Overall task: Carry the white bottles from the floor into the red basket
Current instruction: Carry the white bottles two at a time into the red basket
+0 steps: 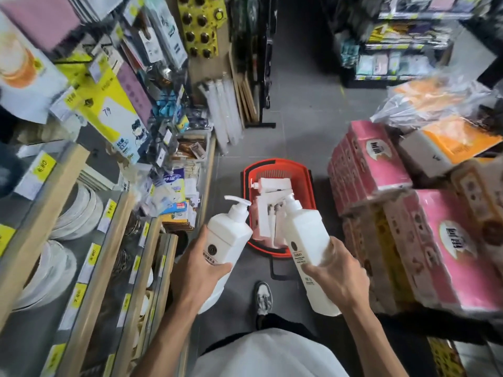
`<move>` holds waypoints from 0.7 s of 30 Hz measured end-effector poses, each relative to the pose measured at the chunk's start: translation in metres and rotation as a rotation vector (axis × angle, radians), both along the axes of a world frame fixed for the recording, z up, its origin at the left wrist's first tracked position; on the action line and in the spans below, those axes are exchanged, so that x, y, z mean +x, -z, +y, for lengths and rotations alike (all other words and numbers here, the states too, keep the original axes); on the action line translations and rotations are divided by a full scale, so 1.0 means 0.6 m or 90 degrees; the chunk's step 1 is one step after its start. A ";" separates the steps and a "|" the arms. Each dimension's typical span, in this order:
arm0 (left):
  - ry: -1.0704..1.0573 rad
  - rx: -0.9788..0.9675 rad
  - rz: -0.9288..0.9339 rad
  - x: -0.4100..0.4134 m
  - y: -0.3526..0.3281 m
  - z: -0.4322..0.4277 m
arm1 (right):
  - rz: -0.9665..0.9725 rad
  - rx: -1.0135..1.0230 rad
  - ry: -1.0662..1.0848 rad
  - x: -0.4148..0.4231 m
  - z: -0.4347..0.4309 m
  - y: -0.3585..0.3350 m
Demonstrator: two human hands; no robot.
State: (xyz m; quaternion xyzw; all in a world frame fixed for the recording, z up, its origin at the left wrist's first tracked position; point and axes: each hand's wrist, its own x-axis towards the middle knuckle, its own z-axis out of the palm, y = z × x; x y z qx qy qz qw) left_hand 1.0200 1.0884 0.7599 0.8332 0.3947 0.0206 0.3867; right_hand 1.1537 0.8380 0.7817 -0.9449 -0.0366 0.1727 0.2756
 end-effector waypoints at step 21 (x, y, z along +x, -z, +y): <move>0.038 0.012 0.078 0.312 -0.001 0.163 | 0.066 0.016 -0.006 0.285 0.170 0.027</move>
